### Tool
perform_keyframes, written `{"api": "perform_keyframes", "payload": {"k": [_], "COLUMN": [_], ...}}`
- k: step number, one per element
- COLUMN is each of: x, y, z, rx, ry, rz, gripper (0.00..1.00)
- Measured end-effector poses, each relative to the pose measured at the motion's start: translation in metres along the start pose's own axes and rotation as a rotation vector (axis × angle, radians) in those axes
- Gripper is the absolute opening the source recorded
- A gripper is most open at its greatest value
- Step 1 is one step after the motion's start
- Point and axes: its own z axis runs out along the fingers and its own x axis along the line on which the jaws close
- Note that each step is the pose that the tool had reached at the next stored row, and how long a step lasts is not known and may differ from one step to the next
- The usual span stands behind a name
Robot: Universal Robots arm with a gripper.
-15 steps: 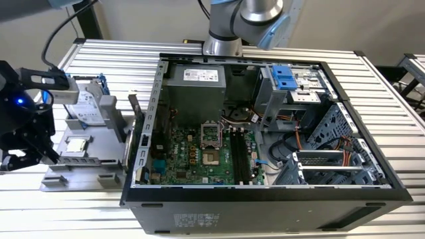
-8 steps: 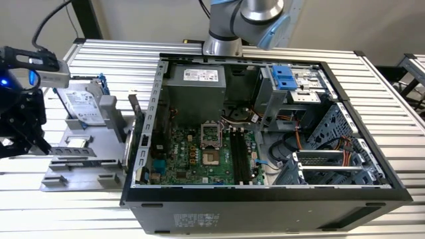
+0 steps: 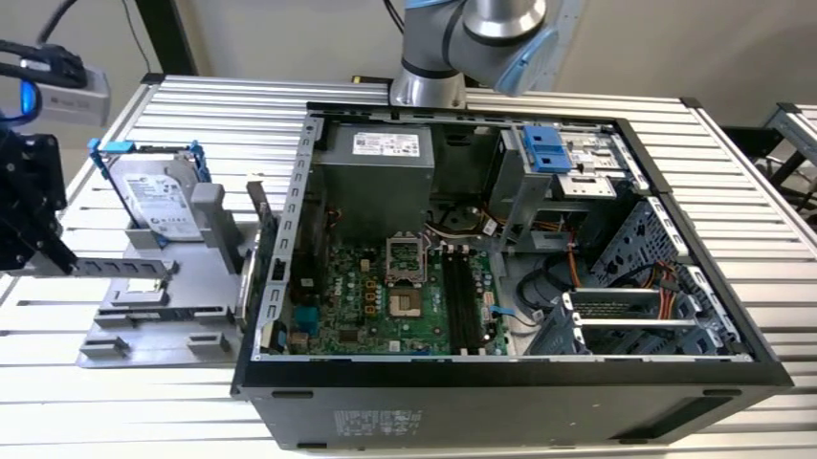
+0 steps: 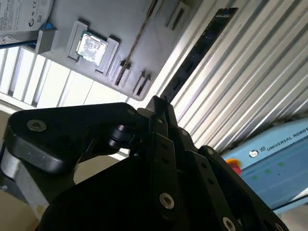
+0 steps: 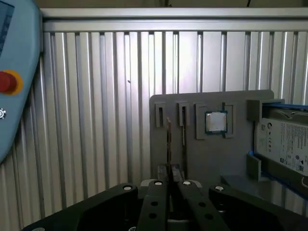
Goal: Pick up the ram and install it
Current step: 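Pick up the ram and move it above insertion slot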
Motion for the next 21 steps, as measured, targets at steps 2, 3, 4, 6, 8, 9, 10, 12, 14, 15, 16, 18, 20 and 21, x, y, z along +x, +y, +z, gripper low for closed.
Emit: {"api": "perform_keyframes", "payload": {"k": [2, 3, 4, 6, 8, 9, 10, 12, 14, 15, 16, 18, 20, 21], "x": [-0.0001, -0.0002, -0.0002, -0.0004, -0.0005, -0.0005, -0.0006, -0.0007, -0.0009, -0.0010, -0.0013, -0.0013, -0.0014, -0.0015], "y": [-0.0002, -0.0003, -0.0004, -0.0006, -0.0008, -0.0009, -0.0009, -0.0012, -0.0014, -0.0015, -0.0015, -0.0015, -0.0085, -0.0128], "z": [-0.0089, -0.0136, -0.0177, -0.0271, -0.0364, -0.0406, -0.0452, -0.0539, -0.0624, -0.0669, -0.0691, -0.0689, -0.0688, -0.0685], "rx": [-0.0001, 0.0000, 0.0000, 0.0000, 0.0000, 0.0000, -0.0001, -0.0001, -0.0001, -0.0001, -0.0003, 0.0001, -0.0007, -0.0009], "ry": [0.0000, 0.0000, -0.0001, 0.0000, 0.0000, 0.0000, 0.0001, 0.0000, 0.0002, 0.0004, 0.0008, 0.0014, 0.0018, 0.0016], "rz": [0.000, 0.000, 0.000, 0.000, 0.000, 0.000, 0.000, 0.000, 0.000, 0.000, 0.000, 0.000, 0.000, 0.000], "gripper": [0.00, 0.00, 0.00, 0.00, 0.00, 0.00, 0.00, 0.00, 0.00, 0.00, 0.00, 0.00, 0.00, 0.00]}}
